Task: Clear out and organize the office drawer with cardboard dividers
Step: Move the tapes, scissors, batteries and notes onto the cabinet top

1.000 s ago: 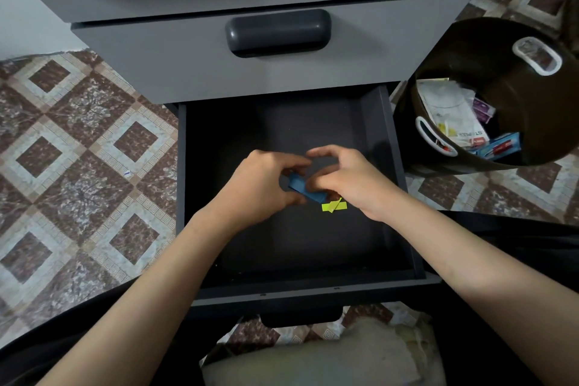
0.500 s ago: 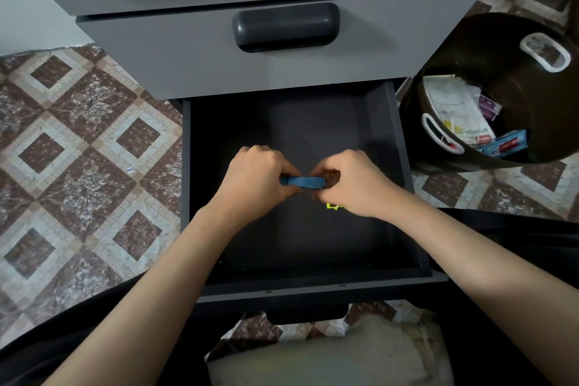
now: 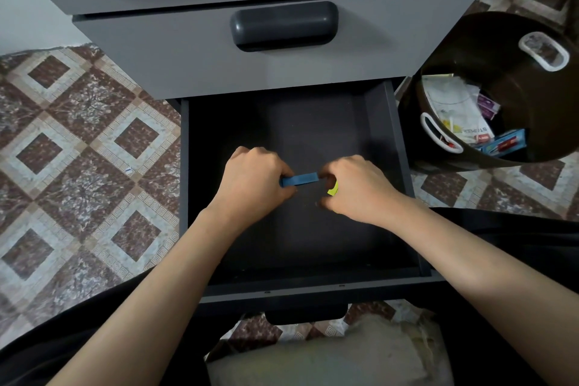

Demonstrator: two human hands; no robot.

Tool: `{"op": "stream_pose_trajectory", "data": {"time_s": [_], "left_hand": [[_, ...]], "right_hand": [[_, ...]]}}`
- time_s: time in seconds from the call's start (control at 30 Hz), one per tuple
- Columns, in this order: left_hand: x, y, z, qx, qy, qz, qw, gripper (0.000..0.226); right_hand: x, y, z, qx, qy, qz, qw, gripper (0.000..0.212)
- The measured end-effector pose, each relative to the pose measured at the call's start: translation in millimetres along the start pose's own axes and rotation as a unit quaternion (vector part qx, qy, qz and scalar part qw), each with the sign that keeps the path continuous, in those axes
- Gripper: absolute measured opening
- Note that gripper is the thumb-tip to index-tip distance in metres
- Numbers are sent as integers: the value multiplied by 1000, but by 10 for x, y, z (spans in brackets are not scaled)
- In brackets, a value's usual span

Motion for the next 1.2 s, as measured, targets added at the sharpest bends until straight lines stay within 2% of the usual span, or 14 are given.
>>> {"op": "stream_pose_trajectory", "data": {"time_s": [0.3, 0.47, 0.67, 0.77, 0.97, 1.07, 1.2], "left_hand": [[-53, -10, 48, -4, -24, -15, 1000, 24], [-33, -7, 54, -6, -20, -6, 1000, 23], [-47, -7, 73, -9, -8, -6, 1000, 25], [-42, 0, 67, -12, 9, 1, 1000, 23], [-52, -16, 30, -19, 70, 5, 997, 23], [-43, -12, 51, -38, 114, 25, 992, 25], [-28, -6, 45, -40, 153, 59, 986, 21]], "right_hand": [[-80, 42, -79, 36, 37, -13, 999, 26], [-108, 64, -103, 51, 38, -21, 998, 26], [-54, 54, -58, 15, 44, 0, 999, 22], [-83, 62, -78, 26, 35, -12, 999, 20], [36, 27, -78, 42, 7, 67, 997, 32], [23, 49, -118, 79, -20, 72, 994, 25], [18, 66, -115, 88, -60, 91, 990, 18]]}}
Point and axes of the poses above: each hand's wrist, its own y-axis away from the middle knuckle, its own x-axis out of the back of the hand, z = x × y, the point moved 2 cm from there along -y, towards the middle knuckle, and after that the axes turned 9 degrees about -y, right-handed, at the moved point
